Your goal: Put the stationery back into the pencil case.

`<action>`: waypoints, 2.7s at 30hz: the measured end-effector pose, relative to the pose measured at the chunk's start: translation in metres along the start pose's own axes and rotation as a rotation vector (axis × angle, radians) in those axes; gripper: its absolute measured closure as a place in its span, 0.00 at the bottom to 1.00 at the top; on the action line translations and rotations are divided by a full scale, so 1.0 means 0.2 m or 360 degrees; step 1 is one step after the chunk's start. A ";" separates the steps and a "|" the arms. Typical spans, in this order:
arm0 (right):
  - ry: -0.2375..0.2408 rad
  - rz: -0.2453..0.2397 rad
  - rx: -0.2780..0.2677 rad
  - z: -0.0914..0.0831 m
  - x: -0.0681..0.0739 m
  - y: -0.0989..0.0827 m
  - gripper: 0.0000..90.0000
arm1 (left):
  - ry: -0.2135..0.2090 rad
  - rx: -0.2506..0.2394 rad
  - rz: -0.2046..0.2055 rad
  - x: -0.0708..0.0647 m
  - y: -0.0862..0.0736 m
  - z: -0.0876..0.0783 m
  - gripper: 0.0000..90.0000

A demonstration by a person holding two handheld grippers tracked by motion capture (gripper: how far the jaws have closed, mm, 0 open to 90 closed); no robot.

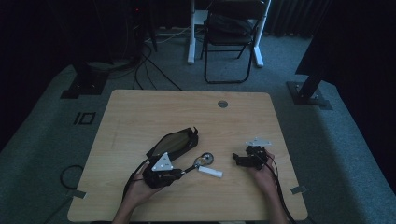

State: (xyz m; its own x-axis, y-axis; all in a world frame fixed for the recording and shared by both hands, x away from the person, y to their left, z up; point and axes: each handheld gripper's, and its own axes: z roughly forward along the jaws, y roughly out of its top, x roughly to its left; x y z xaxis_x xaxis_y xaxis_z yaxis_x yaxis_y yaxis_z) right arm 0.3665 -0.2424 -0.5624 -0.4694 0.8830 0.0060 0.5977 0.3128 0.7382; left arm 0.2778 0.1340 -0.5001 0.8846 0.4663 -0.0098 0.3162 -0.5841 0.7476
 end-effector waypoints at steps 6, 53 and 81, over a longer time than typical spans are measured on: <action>0.0000 0.0000 0.0000 0.00 0.00 0.00 0.18 | 0.0010 -0.0012 0.0003 0.00 0.01 -0.03 0.88; 0.0000 0.0000 0.0000 0.00 0.00 0.00 0.18 | 0.0140 -0.0176 0.0033 0.06 0.12 -0.26 0.88; 0.0000 -0.0002 0.0001 0.00 0.00 0.00 0.18 | 0.0228 -0.0230 0.0050 0.14 0.22 -0.33 0.88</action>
State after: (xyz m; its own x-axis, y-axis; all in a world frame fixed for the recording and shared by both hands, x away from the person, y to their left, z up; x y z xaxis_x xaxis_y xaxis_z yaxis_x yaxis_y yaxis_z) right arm 0.3665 -0.2424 -0.5624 -0.4699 0.8827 0.0051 0.5975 0.3138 0.7379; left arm 0.2934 0.1646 -0.4240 0.8320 0.5453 0.1020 0.2277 -0.5033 0.8336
